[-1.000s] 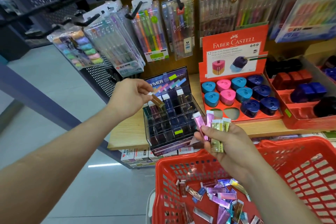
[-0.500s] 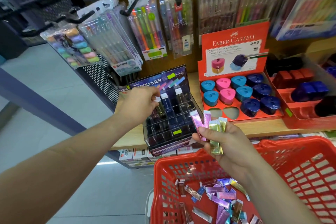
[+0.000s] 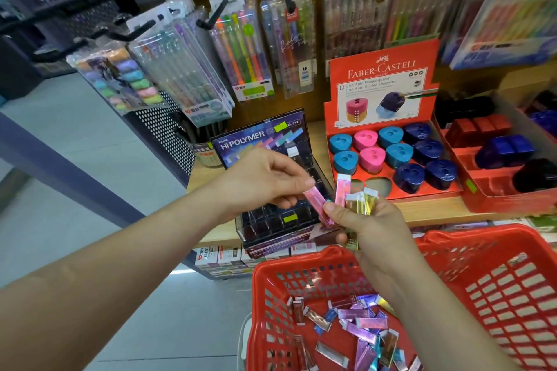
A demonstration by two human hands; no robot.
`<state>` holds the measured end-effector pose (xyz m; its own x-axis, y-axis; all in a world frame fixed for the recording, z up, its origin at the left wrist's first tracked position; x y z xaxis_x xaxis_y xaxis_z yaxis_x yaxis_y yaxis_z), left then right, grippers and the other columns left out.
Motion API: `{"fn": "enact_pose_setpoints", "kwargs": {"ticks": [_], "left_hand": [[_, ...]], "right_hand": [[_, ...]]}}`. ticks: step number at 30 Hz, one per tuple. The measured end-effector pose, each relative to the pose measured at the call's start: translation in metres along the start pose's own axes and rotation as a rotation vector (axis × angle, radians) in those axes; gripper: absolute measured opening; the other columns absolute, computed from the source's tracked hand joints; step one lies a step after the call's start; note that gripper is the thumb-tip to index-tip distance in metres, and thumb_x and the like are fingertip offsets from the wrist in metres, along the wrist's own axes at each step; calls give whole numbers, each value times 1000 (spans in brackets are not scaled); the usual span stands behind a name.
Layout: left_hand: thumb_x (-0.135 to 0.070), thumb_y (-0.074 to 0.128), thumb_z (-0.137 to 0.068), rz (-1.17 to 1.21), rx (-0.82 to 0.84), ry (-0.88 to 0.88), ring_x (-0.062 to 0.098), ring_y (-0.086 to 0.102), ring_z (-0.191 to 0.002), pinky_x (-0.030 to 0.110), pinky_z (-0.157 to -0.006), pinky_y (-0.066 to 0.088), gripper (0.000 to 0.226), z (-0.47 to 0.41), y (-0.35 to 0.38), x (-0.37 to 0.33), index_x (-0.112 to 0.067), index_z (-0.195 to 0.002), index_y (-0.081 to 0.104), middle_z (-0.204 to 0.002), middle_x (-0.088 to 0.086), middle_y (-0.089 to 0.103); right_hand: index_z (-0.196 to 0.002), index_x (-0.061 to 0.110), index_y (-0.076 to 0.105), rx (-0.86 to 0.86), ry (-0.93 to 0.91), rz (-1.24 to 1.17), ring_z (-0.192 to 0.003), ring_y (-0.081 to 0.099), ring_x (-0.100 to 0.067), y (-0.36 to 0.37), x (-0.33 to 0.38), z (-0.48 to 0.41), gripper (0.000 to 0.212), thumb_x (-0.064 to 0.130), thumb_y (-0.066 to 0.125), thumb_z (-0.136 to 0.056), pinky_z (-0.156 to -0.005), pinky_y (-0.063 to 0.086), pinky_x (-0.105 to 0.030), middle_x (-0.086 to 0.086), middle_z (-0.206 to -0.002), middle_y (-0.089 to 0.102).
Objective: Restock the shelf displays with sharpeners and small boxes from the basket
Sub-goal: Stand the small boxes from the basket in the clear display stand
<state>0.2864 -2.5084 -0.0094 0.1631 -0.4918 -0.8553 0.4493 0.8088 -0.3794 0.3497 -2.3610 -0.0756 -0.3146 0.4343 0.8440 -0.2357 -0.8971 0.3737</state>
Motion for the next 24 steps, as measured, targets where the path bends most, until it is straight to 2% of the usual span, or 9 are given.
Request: {"fn": "enact_pose_setpoints", "kwargs": {"ticks": [3, 5, 9, 11, 12, 14, 17, 20, 24], "left_hand": [[-7, 72, -81, -10, -57, 23, 17, 65, -65, 21, -63, 56, 6, 3, -8, -2, -4, -86, 73, -74, 14, 71], [-8, 70, -83, -69, -163, 63, 17, 67, -67, 23, -66, 57, 5, 5, -30, -8, -9, -86, 73, -75, 10, 73], [-15, 69, -86, -340, -515, 157, 12, 69, -65, 25, -67, 58, 6, 15, -90, -16, -19, -84, 72, -73, 4, 72], [-18, 69, -87, -515, -582, 165, 16, 69, -67, 31, -70, 59, 4, 16, -101, -8, -18, -85, 72, -71, 1, 71], [-19, 69, -87, -577, -580, 167, 17, 69, -68, 34, -73, 59, 5, 15, -101, -2, -18, -86, 73, -72, 0, 71], [-23, 68, -88, -700, -551, 187, 14, 67, -74, 32, -78, 56, 9, 11, -95, 10, -16, -91, 74, -78, -2, 72], [-24, 65, -90, -811, -536, 240, 13, 65, -80, 27, -80, 52, 14, 4, -87, 20, -14, -96, 73, -87, -1, 72], [-21, 64, -91, -886, -507, 290, 17, 64, -80, 31, -79, 52, 13, -2, -81, 24, -12, -93, 72, -86, 1, 72], [-23, 60, -93, -1023, -457, 365, 22, 62, -79, 35, -75, 51, 13, -10, -72, 30, -12, -93, 69, -85, 2, 69]], "right_hand": [[-97, 7, 62, -12, -9, -2, -61, 62, -16, 2, -1, 3, 17, 5, 72, -83, -45, 44, -21, -10, -78, 68], [-98, 8, 64, -13, -10, -38, -66, 63, -14, 1, 0, 4, 13, 7, 69, -86, -45, 45, -20, -8, -78, 67], [-91, 12, 60, 16, 25, -76, -52, 59, -7, -2, 1, 5, 12, 9, 69, -84, -40, 41, -18, 3, -63, 61], [-84, 13, 56, 38, 21, -55, -46, 51, -7, -1, 1, 5, 17, 12, 72, -78, -38, 36, -17, 2, -58, 53], [-83, 13, 55, 42, 15, -50, -46, 47, -7, -1, 0, 5, 20, 13, 73, -75, -37, 35, -17, 1, -58, 50], [-86, 11, 56, 46, 16, -46, -48, 45, -8, 0, -2, 4, 19, 12, 72, -77, -39, 36, -17, 1, -58, 49], [-96, 6, 62, 70, 58, -57, -52, 52, -9, 1, -7, 3, 11, 6, 67, -86, -42, 41, -17, -1, -61, 56], [-93, 5, 62, 97, 93, -29, -60, 61, -12, 2, -11, 1, 8, -2, 63, -88, -45, 46, -16, -7, -69, 63], [-95, 7, 62, 121, 50, 39, -61, 57, -13, 3, -10, 0, 13, -2, 66, -85, -42, 38, -17, -10, -70, 60]]}}
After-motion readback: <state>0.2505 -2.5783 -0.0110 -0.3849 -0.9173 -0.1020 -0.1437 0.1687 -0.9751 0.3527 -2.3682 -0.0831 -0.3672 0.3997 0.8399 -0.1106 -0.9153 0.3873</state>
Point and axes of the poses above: each hand's wrist, its own z-axis away from the middle knuckle, its own y-axis out of the palm, x = y × z, the point moved 6 cm from there along -z, towards the middle knuckle
